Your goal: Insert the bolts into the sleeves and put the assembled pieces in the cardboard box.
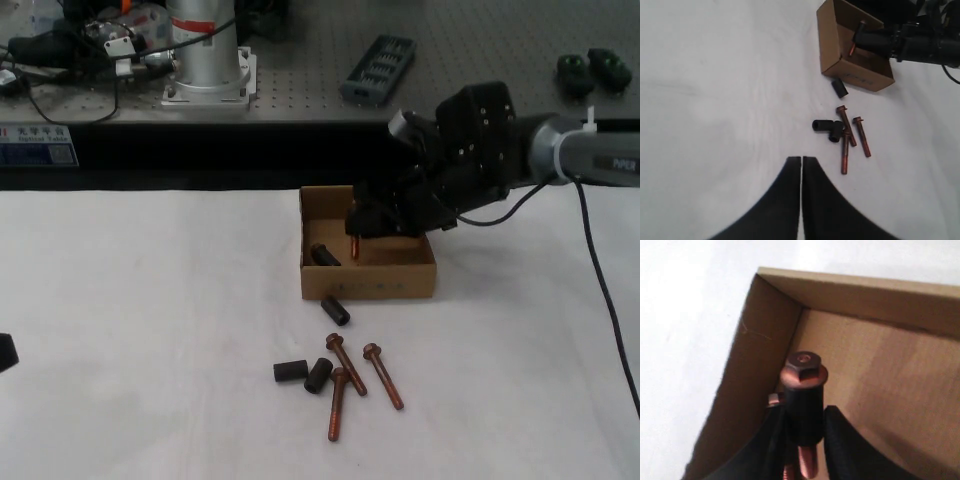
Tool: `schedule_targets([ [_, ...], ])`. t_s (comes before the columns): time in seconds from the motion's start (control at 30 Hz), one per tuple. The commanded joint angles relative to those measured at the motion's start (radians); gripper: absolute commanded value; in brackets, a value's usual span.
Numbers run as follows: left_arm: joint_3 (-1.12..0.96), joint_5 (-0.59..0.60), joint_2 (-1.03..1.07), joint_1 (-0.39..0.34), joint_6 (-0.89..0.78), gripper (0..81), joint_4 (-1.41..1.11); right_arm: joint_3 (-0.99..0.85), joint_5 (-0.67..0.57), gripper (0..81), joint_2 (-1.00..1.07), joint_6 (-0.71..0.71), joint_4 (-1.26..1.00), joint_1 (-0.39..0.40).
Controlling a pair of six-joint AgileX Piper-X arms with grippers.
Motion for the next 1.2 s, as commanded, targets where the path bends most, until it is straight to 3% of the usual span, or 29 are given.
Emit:
schedule_targets([
  [0.0, -0.011, 0.045, -0.005, 0.001, 0.008, 8.1, -0.050, -0.021, -0.024, 35.8, -0.013, 0.012, -0.005, -0.004],
  [0.17, -0.011, 0.045, -0.005, 0.001, 0.001, 36.2, -0.050, -0.025, -0.078, 30.4, -0.031, -0.001, 0.027, -0.004],
  [0.27, -0.011, 0.043, -0.005, 0.001, -0.011, 47.3, -0.050, -0.025, -0.089, 30.5, -0.051, -0.001, 0.043, -0.004],
  [0.4, -0.011, 0.050, -0.005, 0.001, -0.049, 46.1, -0.050, -0.025, -0.125, 30.5, -0.119, -0.057, 0.145, -0.004],
  [0.63, -0.011, 0.072, -0.005, 0.001, 0.030, 45.1, -0.050, 0.015, -0.045, 30.5, -0.311, -0.390, 0.530, -0.001],
  [0.9, -0.011, 0.074, -0.005, 0.001, 0.039, 45.1, -0.050, 0.313, -0.005, 30.5, -0.622, -0.395, 0.493, -0.001],
  [1.17, -0.011, 0.074, -0.005, 0.001, -0.006, 44.9, -0.050, 0.713, 0.066, 30.5, -1.025, -0.268, 0.347, -0.001],
])
